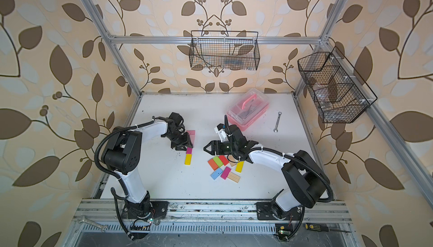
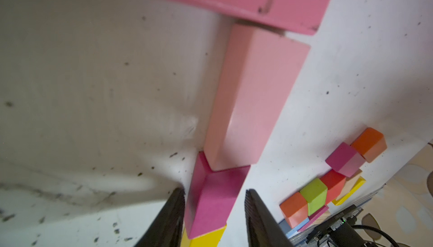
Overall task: Assemble the number 7 with building blocks
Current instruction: Adjust the building block at the center of the board.
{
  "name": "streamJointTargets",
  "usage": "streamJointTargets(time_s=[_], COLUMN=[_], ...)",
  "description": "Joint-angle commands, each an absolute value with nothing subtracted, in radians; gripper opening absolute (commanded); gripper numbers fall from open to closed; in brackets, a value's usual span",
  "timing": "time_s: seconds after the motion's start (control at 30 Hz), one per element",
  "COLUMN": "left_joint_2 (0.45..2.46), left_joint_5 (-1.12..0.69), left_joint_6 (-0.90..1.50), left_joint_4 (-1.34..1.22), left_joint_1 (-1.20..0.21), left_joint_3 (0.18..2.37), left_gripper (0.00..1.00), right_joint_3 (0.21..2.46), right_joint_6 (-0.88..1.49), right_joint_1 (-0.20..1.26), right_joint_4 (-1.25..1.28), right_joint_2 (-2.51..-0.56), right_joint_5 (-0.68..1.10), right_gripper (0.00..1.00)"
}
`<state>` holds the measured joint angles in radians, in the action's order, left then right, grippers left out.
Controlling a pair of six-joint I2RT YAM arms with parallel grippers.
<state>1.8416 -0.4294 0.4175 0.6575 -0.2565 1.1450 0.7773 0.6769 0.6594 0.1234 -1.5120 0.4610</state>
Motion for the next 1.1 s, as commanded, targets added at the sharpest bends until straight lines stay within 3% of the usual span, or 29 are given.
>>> streamJointTargets(time_s=[0.0,0.87,1.07], left_joint_2=[1.844,1.846,1.757], left_joint_5=[-0.434,-0.415,-0.342], left_joint_6=[0.394,0.386,0.351], left_joint_4=[0.669,0.685,0.750], left_joint_1=[-0.267,-0.277,-0.276], left_joint_3=[1.170,1.177,1.205], left_gripper=[0.45,0.45,0.47], right_joint_3=[0.762,0.753,0.759], right_joint_6=[0.673,0.672,0.653], right_joint_1=[0.656,0.653,0.635], right_joint_4=[0.130,0.129,0.099], right_joint_2=[-1.484,-1.479,-1.451], right_joint_5=[0.473,0.470,0.454], right_gripper=[0.74,0.74,0.74])
